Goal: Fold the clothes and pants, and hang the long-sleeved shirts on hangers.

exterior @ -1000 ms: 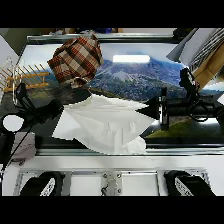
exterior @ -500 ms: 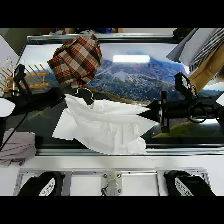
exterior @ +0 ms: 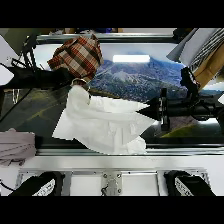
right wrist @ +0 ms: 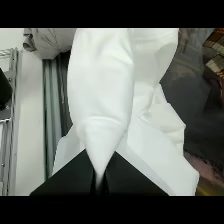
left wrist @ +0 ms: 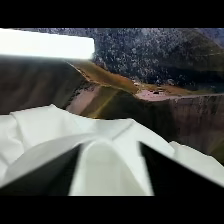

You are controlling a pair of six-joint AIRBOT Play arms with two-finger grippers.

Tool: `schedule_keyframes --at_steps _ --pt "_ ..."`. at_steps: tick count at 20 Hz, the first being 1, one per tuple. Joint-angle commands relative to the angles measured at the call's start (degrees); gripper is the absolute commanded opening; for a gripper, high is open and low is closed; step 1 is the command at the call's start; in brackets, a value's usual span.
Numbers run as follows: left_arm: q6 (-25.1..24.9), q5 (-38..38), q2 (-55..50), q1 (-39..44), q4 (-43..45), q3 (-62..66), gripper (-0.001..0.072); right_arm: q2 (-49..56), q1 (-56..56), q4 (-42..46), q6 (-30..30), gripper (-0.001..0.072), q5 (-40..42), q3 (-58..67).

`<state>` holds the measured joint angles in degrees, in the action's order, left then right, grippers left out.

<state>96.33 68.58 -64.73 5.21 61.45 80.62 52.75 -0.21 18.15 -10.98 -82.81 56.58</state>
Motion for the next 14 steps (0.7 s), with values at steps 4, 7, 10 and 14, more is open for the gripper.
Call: schedule_keyframes --at_steps 4,7,10,14 --pt "-1.0 4.1 -2.5 -6.6 -0.2 15.4 0.0614 0.0 0.0 -6.6 0.0 0.0006 0.1 0.0" --pt "-1.0 7.7 -2.5 -10.0 -0.1 21.7 0.0614 0.0 0.0 -11.2 0.0 0.0006 0.6 0.1" --pt "-1.0 9.4 -2.5 -11.7 0.0 25.9 0.0588 -0.2 -0.1 -18.6 0.9 0.0006 6.2 0.1" --pt "-2.0 9.8 -2.5 -11.6 0.0 29.3 0.0016 -3.4 -1.0 -19.5 4.6 0.0006 20.9 0.1"
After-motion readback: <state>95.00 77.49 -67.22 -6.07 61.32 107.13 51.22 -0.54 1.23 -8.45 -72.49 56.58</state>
